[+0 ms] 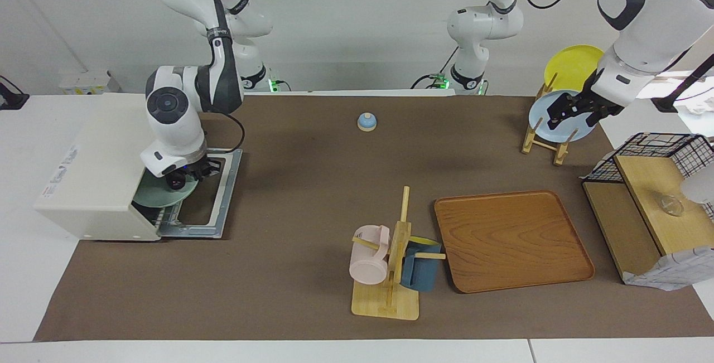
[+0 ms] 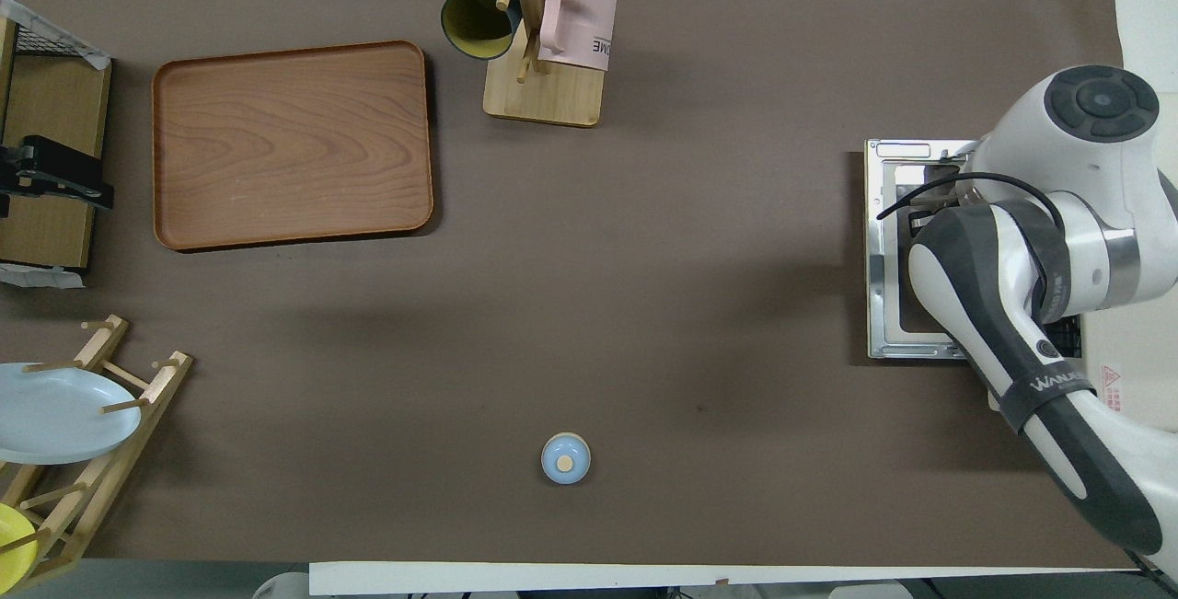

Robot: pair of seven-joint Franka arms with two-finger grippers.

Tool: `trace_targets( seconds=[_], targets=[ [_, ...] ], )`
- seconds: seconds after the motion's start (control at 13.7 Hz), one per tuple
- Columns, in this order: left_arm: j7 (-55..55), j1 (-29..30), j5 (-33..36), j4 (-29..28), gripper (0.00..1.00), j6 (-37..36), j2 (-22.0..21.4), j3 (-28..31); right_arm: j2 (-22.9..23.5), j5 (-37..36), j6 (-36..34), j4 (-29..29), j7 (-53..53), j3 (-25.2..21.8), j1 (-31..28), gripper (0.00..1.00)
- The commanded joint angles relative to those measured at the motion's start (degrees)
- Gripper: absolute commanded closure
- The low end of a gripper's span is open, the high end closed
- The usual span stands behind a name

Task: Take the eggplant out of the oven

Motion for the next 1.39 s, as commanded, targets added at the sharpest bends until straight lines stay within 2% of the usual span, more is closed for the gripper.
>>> trace_targets(
  seconds=[0.0,0.22,0.37,0.44,0.51,0.59,0.66,0.8,0.88,0.95,1.02,1.1,1.24,1.32],
  targets=[
    [0.19,0.58,0.61,-0.21,0.00,-1.53,-0.53,-0.20,7.05,-0.18,-10.98,14.89,9.57,2.02,8.04,1.00],
    [0.19,2.34,0.70,-0.83,0.00,-1.53,-0.88,-0.20,20.93,6.47,-21.19,36.33,24.73,2.02,18.70,1.00],
    [0.28,3.21,0.70,-0.83,0.00,-1.53,-0.96,-0.11,29.45,9.31,-22.01,47.77,32.28,2.19,25.19,1.00],
    [0.19,3.65,0.70,-0.83,0.00,-1.53,-0.96,-0.11,35.15,10.01,-20.96,54.52,39.72,2.54,28.53,1.00],
    [0.19,4.79,0.70,-0.91,0.00,-1.53,-0.96,-0.11,39.91,11.06,-18.69,59.55,46.14,4.46,30.04,1.00],
    [0.19,5.67,0.70,-0.91,0.00,-1.53,-0.96,-0.02,42.13,11.16,-14.40,60.99,50.91,7.35,31.02,0.99],
    [0.27,6.72,0.70,-0.83,0.00,-1.53,-0.96,-0.02,42.67,11.16,-12.18,60.74,53.13,7.90,32.24,0.96],
    [0.45,8.57,0.70,-0.91,0.00,-1.44,-0.96,-0.02,42.68,11.33,-10.41,60.56,55.69,8.26,33.40,0.69],
    [0.36,9.62,0.70,-1.17,0.00,-1.44,-1.05,-0.02,42.33,11.33,-10.58,60.57,56.05,8.35,33.40,0.61],
    [0.19,10.24,0.70,-3.18,0.00,-0.83,-2.01,-0.02,40.24,11.42,-13.36,60.57,55.97,8.26,32.53,0.54],
    [0.01,10.34,0.70,-6.85,0.00,-0.04,-3.67,-0.02,35.69,11.42,-17.22,60.22,54.14,7.91,30.34,0.47],
    [-1.03,10.08,0.79,-11.24,0.00,2.49,-5.86,-0.02,31.91,11.25,-18.91,58.73,48.99,7.99,26.41,0.44],
    [-11.09,6.41,0.70,-23.18,0.00,10.82,-11.57,-0.64,19.88,11.60,-20.60,42.64,34.76,7.99,15.18,0.45],
    [-18.98,1.77,0.70,-27.76,0.00,14.95,-13.77,-0.64,15.91,11.60,-18.08,34.46,27.74,7.91,10.33,0.51]
  ],
)
